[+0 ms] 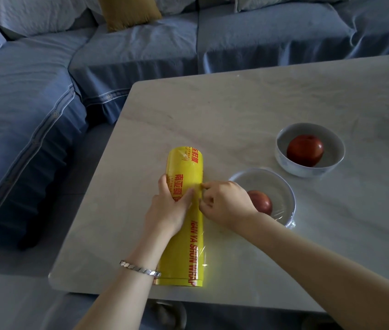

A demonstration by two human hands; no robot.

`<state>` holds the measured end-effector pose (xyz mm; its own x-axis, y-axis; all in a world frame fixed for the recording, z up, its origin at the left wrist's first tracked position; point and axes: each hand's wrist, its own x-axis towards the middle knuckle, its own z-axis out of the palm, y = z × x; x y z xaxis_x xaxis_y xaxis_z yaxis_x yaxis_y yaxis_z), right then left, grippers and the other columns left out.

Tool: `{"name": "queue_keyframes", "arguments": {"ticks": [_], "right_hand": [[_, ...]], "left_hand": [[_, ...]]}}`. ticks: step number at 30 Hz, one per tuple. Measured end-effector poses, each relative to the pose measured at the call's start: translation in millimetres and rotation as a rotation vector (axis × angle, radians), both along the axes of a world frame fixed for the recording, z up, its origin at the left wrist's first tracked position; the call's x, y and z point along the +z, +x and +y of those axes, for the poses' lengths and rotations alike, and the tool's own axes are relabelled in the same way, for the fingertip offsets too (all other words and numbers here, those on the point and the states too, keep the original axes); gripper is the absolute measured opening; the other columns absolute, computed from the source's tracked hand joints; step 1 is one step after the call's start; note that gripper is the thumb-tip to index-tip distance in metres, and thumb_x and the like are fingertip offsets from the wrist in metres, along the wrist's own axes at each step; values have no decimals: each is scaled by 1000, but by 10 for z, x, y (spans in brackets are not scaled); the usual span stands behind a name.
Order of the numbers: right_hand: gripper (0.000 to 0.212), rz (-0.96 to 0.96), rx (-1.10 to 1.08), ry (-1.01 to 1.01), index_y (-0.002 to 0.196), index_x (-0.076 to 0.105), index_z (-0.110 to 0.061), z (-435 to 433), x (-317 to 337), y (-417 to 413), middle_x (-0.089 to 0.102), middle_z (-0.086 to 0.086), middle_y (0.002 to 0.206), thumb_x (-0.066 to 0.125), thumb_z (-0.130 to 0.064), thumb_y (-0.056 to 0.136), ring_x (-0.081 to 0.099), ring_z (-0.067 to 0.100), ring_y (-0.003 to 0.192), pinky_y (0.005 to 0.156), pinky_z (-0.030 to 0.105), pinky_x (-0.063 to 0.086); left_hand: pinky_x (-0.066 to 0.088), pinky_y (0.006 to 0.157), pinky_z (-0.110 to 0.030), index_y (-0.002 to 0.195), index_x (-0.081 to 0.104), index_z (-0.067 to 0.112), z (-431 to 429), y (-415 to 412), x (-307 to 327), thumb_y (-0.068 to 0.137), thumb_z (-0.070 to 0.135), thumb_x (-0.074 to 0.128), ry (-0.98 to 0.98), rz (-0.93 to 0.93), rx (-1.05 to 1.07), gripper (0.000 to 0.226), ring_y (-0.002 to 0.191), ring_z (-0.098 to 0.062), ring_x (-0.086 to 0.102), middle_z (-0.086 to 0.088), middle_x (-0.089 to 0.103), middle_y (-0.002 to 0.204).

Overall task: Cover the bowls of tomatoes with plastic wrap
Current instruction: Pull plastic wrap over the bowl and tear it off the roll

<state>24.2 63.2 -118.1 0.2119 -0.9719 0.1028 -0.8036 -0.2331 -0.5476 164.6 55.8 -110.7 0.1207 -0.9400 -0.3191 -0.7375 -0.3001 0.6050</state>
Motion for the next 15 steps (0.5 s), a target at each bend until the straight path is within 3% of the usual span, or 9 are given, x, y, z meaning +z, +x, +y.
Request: {"name": "queue_keyframes", "arguments": {"ticks": [3,5,7,10,13,15], "right_hand": [[38,-21,-21,133,55,40,-20,-3,51,-43,49,-4,62,54,-36,87,46,23,69,61,27,31],[23,-72,-57,202,78,57,-16,7,102,-14,64,3,81,51,-36,89,56,26,83,67,30,40],[20,-132,-114,244,96,59,-14,-13,91,17,67,6,97,50,-31,90,58,26,92,69,30,41],[13,-243,-236,266,90,59,-18,-65,85,21,67,5,93,46,-18,89,58,24,85,66,28,40],[27,-478,-340,332,73,56,-21,-138,64,4,69,7,84,38,-11,91,66,25,82,75,34,52],[30,-675,-377,399,74,52,-18,-170,104,-26,67,8,72,32,-9,94,68,23,68,67,29,53]], "left_hand": [[46,90,-45,145,10,29,11,-7,17,84,62,47,-9,0,-5,80,110,-37,57,-12,53,131],[44,89,-43,146,9,29,17,-17,27,84,62,47,-7,-9,-6,79,112,-37,56,-13,52,132],[44,89,-43,146,9,29,20,-26,35,83,63,47,-1,-18,-14,81,112,-37,56,-13,52,132],[46,92,-46,146,7,30,19,-21,34,81,68,45,9,-25,-25,84,112,-37,56,-13,52,132],[46,95,-48,146,5,31,19,-13,36,82,67,45,13,-22,-29,84,113,-37,56,-12,50,135],[46,94,-47,146,5,32,22,-13,46,82,66,46,16,-3,-24,83,113,-36,56,-11,50,136]]}}
